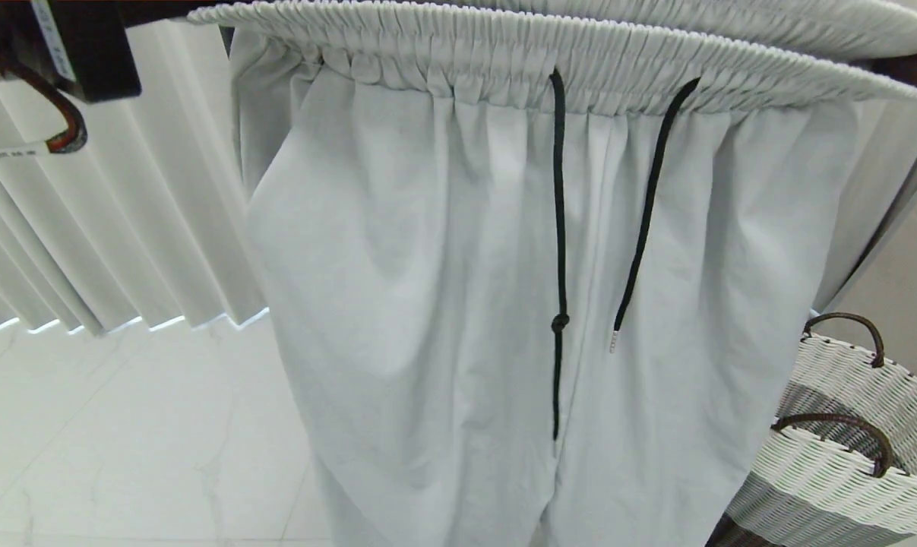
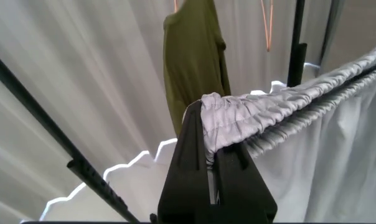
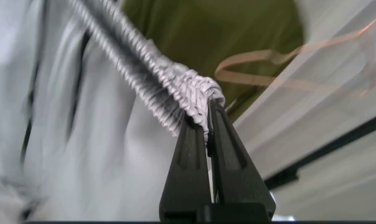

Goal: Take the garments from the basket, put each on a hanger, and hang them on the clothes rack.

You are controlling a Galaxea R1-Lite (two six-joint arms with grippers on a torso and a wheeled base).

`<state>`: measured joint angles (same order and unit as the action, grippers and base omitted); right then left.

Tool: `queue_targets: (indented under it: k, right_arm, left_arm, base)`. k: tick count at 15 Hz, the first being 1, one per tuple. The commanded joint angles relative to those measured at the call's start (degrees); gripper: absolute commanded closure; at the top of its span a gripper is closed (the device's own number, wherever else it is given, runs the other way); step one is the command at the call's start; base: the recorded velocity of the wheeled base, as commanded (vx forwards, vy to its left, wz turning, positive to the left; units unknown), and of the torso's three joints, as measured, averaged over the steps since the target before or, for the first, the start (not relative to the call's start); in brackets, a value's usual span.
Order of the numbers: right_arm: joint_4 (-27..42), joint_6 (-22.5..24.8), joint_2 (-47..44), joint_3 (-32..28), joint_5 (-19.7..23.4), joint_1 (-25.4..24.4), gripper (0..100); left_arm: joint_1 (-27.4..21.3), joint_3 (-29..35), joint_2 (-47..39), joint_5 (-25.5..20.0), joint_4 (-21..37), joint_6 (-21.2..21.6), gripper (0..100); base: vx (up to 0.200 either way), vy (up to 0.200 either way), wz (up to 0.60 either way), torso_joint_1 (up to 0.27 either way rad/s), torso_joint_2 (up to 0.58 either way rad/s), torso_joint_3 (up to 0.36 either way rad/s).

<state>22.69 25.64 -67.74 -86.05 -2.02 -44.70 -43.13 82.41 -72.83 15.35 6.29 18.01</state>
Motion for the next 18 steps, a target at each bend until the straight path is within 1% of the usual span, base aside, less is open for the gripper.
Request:
queue_targets:
  k: [1,2,4,6,7,10,11,12,13,14,15,16,18]
  right_arm:
    - [6.49,-0.06,2.97,-5.00,0.27,-1.44,100]
    - [10.89,-0.24,4.20,-5.88,0.44,-4.08,100]
    - [14.75,-0.50,5.25,-5.26,1.06,-10.14,100]
    - [16.69,-0.50,5.16,-4.65,1.06,-14.80,100]
    - [16.78,-0.50,5.08,-4.12,1.06,-16.21,100]
    - [16.78,-0.59,5.08,-3.68,0.62,-16.73,100]
    - [16.78,-0.59,5.08,-3.68,0.09,-16.47,100]
    - [16.60,-0.59,4.99,-3.60,-1.58,-16.03,100]
    - [16.42,-0.68,4.64,-3.68,-4.66,-14.62,100]
    - [15.46,-0.85,4.11,-3.60,-7.38,-12.87,100]
    - [12.73,-1.12,3.41,-3.07,-8.96,-11.37,100]
    - [7.90,-1.12,2.53,-1.66,-9.40,-10.05,100]
    - [-4.14,-1.12,0.24,2.03,-9.31,-8.82,100]
  left_arm:
    - [-0.38,4.69,-4.08,1.70,-0.23,-0.08,100]
    - [-0.46,8.47,-6.71,2.23,-0.23,-0.16,100]
    - [-2.05,13.04,-10.14,2.23,-0.14,-0.43,100]
    - [-3.63,13.66,-11.02,2.23,-0.14,-0.43,100]
    - [-4.15,13.48,-11.11,2.23,-0.14,-0.52,100]
    - [-4.33,12.51,-10.49,2.49,-0.14,-0.60,100]
    - [-4.33,12.07,-9.88,2.67,0.48,-0.69,100]
    - [-4.77,11.63,-9.00,2.85,1.27,-1.31,100]
    - [-5.03,11.72,-7.68,2.85,4.87,-2.45,100]
    - [-5.21,11.81,-5.57,2.85,10.41,-4.12,100]
    - [-6.00,11.72,-3.11,2.76,16.91,-5.88,100]
    - [-7.49,11.72,-0.56,2.76,23.15,-7.72,100]
    - [-10.13,11.46,3.31,2.76,30.54,-11.24,100]
  base:
    - [0.000,0.000,0.00,0.000,0.00,0.000]
    - [0.000,0.000,0.00,0.000,0.00,0.000]
    - [0.000,0.000,0.00,0.000,0.00,0.000]
    - [0.000,0.000,0.00,0.000,0.00,0.000]
    - [0.000,0.000,0.00,0.000,0.00,0.000]
    - [0.000,0.000,0.00,0.000,0.00,0.000]
    - [0.000,0.000,0.00,0.000,0.00,0.000]
    - [0.000,0.000,0.00,0.000,0.00,0.000]
    - [0.000,0.000,0.00,0.000,0.00,0.000]
    - [0.000,0.000,0.00,0.000,0.00,0.000]
    - [0.000,0.000,0.00,0.000,0.00,0.000]
    - [0.000,0.000,0.00,0.000,0.00,0.000]
    - [0.000,0.000,0.00,0.000,0.00,0.000]
